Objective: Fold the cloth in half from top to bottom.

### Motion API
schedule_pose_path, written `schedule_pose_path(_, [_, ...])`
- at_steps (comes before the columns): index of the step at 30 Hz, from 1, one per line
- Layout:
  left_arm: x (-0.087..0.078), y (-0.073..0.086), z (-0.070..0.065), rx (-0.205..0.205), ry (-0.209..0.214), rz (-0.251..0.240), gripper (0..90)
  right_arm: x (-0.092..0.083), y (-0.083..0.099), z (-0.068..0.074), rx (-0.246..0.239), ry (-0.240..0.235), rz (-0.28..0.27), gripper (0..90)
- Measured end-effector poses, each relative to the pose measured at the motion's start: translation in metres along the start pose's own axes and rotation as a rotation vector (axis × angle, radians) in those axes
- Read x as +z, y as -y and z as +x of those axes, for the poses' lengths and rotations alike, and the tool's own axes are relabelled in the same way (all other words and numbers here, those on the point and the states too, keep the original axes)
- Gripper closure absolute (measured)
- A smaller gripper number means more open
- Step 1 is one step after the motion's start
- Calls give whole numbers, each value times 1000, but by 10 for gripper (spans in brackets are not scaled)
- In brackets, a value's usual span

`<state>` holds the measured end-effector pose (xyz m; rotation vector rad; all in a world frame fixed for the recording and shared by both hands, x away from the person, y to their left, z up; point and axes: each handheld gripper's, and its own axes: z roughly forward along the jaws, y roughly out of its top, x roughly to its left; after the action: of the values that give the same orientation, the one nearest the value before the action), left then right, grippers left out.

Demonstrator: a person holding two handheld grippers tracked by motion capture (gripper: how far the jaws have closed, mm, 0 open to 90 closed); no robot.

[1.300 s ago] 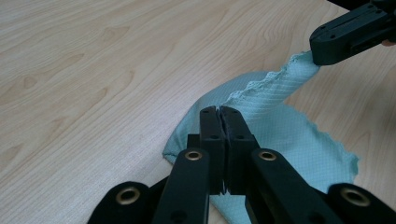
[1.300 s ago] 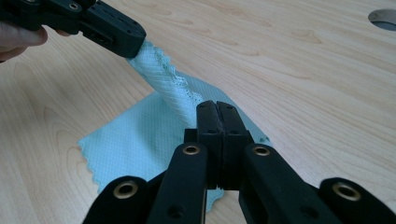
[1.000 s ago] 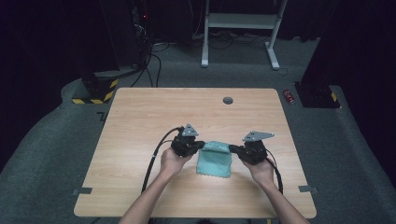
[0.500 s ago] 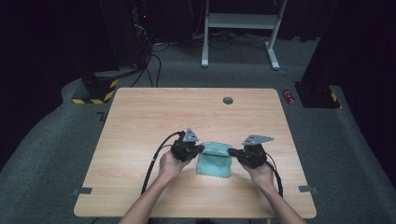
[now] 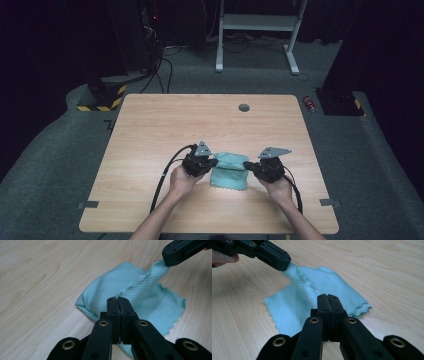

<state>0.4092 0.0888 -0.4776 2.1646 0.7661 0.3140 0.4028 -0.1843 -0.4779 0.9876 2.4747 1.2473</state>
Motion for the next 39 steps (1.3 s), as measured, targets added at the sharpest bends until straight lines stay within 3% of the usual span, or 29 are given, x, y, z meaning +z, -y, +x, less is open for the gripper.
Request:
schedule_pose_path(21, [1,17,-9,-2,5,7,883,4,19,10,4,-28,17,898])
schedule_pose_path(39, [4,27,-20,37,-4,33,881,4,30,20,-29,-24,35,897])
